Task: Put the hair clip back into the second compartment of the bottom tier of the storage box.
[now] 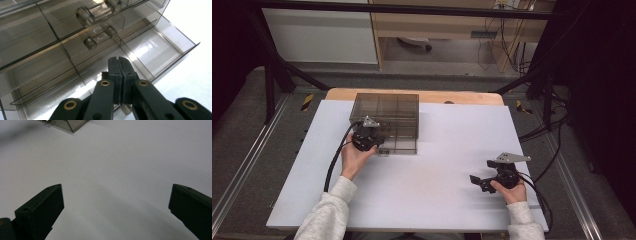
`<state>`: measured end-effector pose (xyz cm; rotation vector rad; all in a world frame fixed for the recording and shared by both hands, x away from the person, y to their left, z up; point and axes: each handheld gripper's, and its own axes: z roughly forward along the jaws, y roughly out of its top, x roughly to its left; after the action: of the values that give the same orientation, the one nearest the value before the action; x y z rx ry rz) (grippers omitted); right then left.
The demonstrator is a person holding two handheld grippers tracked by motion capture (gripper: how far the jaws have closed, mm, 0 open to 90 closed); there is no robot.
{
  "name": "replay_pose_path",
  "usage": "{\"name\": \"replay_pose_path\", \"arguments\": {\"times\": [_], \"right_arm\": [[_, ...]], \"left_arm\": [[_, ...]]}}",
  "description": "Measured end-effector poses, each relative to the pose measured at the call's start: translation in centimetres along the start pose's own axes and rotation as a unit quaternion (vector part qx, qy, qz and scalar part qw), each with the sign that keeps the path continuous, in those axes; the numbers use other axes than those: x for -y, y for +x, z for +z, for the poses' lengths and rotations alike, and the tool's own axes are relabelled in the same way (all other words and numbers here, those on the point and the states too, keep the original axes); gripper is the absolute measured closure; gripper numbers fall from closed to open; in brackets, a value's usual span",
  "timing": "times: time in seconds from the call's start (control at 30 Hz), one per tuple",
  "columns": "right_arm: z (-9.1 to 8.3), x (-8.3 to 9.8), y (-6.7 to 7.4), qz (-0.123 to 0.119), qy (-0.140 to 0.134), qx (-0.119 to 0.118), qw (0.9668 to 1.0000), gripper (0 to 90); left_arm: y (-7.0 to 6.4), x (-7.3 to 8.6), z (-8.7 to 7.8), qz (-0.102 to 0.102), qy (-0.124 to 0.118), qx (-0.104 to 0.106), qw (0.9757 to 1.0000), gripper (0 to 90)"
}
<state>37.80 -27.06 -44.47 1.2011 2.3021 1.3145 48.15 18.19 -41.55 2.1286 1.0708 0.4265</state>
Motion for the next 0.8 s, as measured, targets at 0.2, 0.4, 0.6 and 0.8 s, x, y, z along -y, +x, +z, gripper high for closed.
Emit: {"name": "replay_pose_path", "arguments": {"times": [0.2, 0.4, 0.6, 0.8], "right_arm": [[-0.02, -0.01, 0.0, 0.0, 0.0, 0.0, 1.0, 0.5], [-0.01, -0.01, 0.0, 0.0, 0.0, 0.0, 1.0, 0.5], [0.0, 0.0, 0.01, 0.0, 0.0, -0.001, 1.0, 0.5], [-0.01, -0.01, 0.01, 0.0, 0.0, -0.001, 1.0, 0.5]], "left_arm": [[0.01, 0.26, 0.37, -0.002, 0.007, 0.001, 1.0, 88.1], [-0.01, 0.37, 0.53, -0.003, 0.007, 0.003, 1.0, 88.1], [0.03, 0.35, 0.43, -0.001, 0.002, 0.001, 1.0, 86.4], [0.05, 0.17, -0.28, -0.004, -0.012, 0.002, 0.9999, 77.9]]}}
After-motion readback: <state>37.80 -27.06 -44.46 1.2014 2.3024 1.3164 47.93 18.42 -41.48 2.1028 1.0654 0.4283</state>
